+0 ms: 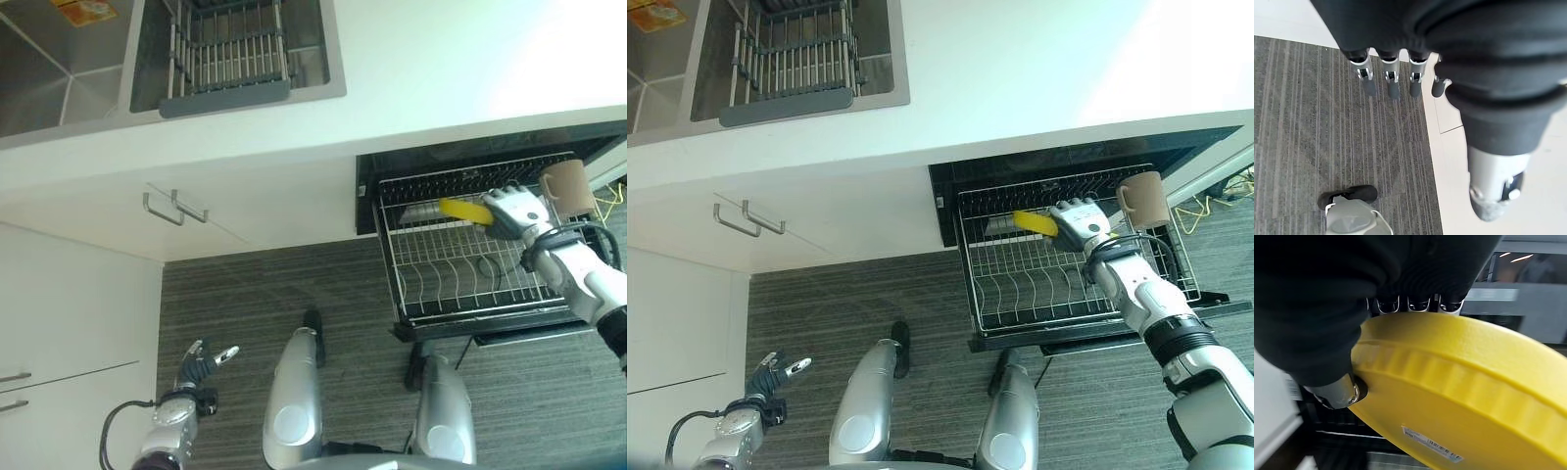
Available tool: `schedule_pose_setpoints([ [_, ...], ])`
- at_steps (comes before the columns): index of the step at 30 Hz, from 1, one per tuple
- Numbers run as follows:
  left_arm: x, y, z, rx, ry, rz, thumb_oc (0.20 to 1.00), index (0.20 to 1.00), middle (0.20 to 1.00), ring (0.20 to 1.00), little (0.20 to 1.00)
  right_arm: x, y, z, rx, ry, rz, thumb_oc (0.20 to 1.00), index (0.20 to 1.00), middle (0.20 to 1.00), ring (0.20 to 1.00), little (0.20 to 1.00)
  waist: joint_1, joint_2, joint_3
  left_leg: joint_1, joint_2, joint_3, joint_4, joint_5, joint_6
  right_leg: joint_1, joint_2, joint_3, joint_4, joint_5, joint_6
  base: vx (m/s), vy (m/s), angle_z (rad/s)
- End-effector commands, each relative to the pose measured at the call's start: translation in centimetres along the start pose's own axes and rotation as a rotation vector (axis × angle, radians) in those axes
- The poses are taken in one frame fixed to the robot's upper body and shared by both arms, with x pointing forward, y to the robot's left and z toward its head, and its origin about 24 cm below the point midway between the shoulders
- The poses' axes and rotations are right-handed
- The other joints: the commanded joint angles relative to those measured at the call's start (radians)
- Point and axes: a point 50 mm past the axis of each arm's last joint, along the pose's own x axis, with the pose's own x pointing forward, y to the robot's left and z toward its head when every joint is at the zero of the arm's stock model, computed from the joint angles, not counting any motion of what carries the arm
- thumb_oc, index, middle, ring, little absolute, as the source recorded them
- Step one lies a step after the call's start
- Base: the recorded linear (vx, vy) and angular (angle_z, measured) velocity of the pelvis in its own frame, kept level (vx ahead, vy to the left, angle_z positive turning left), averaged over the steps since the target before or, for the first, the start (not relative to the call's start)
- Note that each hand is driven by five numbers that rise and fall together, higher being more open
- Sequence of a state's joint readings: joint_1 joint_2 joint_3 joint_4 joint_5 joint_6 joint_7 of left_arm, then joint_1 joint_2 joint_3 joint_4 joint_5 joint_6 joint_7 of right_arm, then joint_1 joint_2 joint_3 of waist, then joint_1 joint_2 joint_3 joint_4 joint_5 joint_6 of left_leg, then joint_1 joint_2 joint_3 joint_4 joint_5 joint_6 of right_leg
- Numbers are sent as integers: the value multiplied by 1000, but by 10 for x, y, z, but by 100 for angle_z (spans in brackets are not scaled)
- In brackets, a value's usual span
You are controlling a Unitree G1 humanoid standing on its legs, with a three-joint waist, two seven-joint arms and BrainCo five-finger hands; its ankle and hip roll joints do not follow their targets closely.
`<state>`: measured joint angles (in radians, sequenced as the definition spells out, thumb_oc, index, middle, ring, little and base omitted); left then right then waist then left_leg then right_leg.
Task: Place the dishes in the dishwasher.
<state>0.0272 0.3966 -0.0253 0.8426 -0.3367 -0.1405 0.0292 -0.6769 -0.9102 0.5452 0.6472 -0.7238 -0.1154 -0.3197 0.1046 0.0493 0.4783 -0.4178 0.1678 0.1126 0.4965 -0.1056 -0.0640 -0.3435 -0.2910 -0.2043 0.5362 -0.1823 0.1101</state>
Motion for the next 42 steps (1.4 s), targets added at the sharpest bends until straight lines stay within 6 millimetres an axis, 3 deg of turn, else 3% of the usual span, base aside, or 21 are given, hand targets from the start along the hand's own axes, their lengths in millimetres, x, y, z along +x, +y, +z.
schedule_pose_setpoints([
  [1,-4,9,-3,51,-1,-17,1000,1000,1000,1000,1000,15,-30,-4,25,52,-171,200,200,200,200,200,32,-4,-81,28,61,-59,-25,8,-65,-23,-77,-13,21,22,51,0,0,0],
  [4,-4,6,0,49,-10,-26,1000,1000,1000,1000,1000,20,-37,-8,-3,64,-160,200,200,200,200,200,37,0,-81,13,55,-65,-11,-4,-63,-46,-88,-7,37,21,54,4,4,1],
  [16,0,2,14,15,-63,-57,1000,1000,1000,1000,1000,27,-29,-21,-52,140,-85,200,200,200,200,200,50,16,-72,-42,46,-79,0,-10,-66,-129,-119,12,75,21,71,2,9,2],
  [23,4,-9,36,-35,-144,-101,1000,1000,1000,1000,1000,39,-17,-8,-28,136,28,200,200,200,200,200,68,40,-48,-99,32,-92,14,-13,-67,-199,-135,27,111,12,77,-19,2,5],
  [28,5,-18,42,-54,-175,-123,1000,1000,1000,1000,1000,41,-8,-7,-244,228,38,200,200,200,200,200,79,58,-39,-121,22,-93,26,-21,-59,-224,-142,31,122,13,79,2,1,1],
  [34,7,-29,58,-92,-227,-142,1000,1000,1000,1000,1000,30,37,19,-7,304,235,200,200,200,200,200,78,74,-13,-138,16,-88,21,-19,-52,-245,-144,32,128,10,75,2,8,2],
  [39,8,-32,67,-113,-252,-154,1000,1000,1000,1000,1000,24,58,32,145,336,356,200,200,200,200,200,78,80,0,-155,14,-88,27,-18,-52,-262,-144,34,141,4,70,0,0,0],
  [42,8,-36,73,-121,-264,-160,1000,1000,1000,1000,1000,14,76,39,326,398,471,200,200,200,200,200,76,86,6,-161,10,-87,27,-16,-53,-268,-144,35,143,4,65,0,0,0],
])
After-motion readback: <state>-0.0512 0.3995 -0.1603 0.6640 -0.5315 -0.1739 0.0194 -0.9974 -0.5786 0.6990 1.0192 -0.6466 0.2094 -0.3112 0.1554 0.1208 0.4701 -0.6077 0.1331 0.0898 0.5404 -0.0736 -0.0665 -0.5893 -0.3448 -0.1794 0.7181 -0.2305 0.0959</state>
